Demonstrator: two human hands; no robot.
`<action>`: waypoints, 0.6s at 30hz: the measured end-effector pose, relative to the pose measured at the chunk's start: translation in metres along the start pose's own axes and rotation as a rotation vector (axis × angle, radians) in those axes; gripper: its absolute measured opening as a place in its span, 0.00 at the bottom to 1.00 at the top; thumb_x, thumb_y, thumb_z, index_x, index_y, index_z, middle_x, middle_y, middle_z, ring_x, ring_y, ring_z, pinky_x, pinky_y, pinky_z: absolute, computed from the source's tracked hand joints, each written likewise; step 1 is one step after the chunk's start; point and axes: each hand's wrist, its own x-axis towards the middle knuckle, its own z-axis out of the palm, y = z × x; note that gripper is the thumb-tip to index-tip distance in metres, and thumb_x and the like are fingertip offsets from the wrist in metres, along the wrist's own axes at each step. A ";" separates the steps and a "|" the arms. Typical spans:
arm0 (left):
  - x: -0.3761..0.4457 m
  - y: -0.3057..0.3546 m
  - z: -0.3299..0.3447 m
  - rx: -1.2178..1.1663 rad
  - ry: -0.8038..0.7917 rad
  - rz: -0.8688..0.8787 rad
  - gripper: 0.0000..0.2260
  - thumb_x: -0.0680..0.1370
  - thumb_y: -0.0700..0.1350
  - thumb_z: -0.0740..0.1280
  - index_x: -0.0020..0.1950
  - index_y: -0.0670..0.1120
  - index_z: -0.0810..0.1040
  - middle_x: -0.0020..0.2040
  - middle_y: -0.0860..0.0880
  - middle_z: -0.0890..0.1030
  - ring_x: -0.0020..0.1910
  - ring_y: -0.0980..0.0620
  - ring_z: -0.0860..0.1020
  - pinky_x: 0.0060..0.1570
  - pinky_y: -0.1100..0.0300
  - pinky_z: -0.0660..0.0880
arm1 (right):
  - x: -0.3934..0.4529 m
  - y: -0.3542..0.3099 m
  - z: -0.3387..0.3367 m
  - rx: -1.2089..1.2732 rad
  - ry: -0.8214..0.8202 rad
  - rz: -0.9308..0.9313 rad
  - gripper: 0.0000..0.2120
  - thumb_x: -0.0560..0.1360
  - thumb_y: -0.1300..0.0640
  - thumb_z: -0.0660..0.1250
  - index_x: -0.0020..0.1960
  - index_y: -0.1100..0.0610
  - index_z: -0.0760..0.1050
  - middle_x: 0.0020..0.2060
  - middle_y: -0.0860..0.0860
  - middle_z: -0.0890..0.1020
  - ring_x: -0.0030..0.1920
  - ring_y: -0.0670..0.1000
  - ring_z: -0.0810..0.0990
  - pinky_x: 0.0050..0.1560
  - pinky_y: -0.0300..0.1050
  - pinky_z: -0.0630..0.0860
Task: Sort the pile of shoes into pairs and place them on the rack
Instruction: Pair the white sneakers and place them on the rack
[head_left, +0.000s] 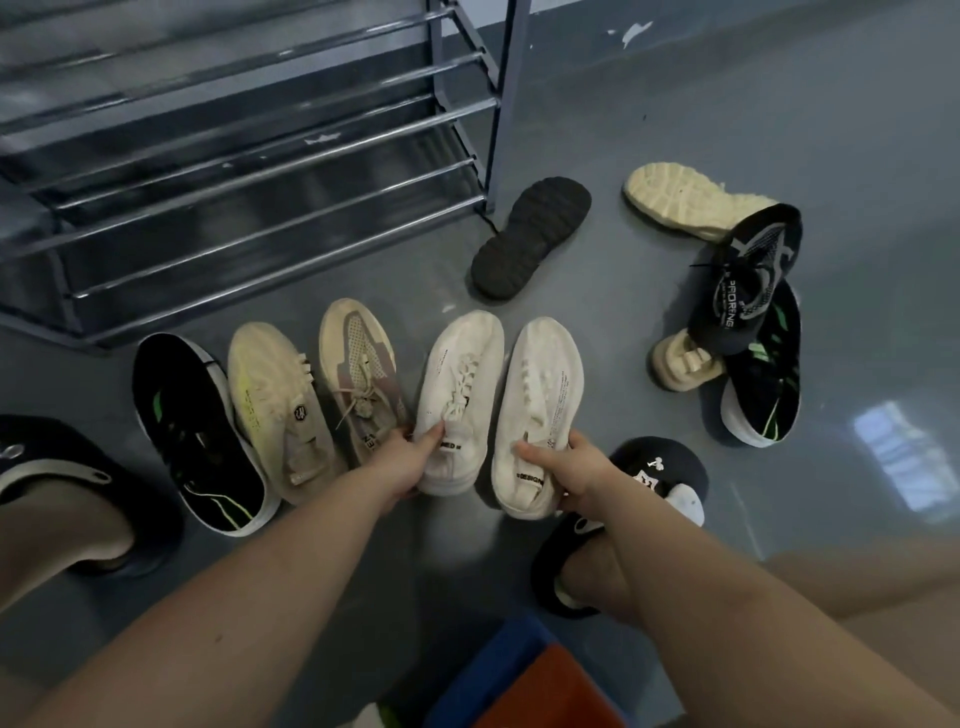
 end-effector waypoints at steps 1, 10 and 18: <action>-0.002 0.003 0.002 -0.014 -0.014 0.005 0.29 0.75 0.61 0.63 0.71 0.46 0.66 0.66 0.44 0.75 0.61 0.43 0.75 0.47 0.55 0.74 | -0.002 -0.001 0.002 0.006 -0.009 0.002 0.18 0.70 0.60 0.75 0.56 0.54 0.73 0.46 0.50 0.82 0.46 0.53 0.82 0.46 0.49 0.77; -0.035 0.019 0.003 -0.195 0.006 0.108 0.20 0.77 0.60 0.61 0.64 0.52 0.71 0.62 0.49 0.75 0.61 0.47 0.73 0.53 0.55 0.74 | -0.026 -0.007 0.009 0.166 -0.017 -0.068 0.24 0.71 0.62 0.73 0.65 0.55 0.72 0.55 0.53 0.83 0.49 0.55 0.83 0.42 0.48 0.80; -0.063 0.013 -0.015 -0.350 -0.143 0.212 0.13 0.78 0.58 0.60 0.56 0.52 0.74 0.48 0.53 0.81 0.48 0.53 0.78 0.45 0.57 0.76 | -0.058 -0.019 0.006 0.222 -0.152 -0.083 0.19 0.74 0.57 0.69 0.64 0.47 0.73 0.48 0.49 0.85 0.42 0.49 0.85 0.37 0.44 0.79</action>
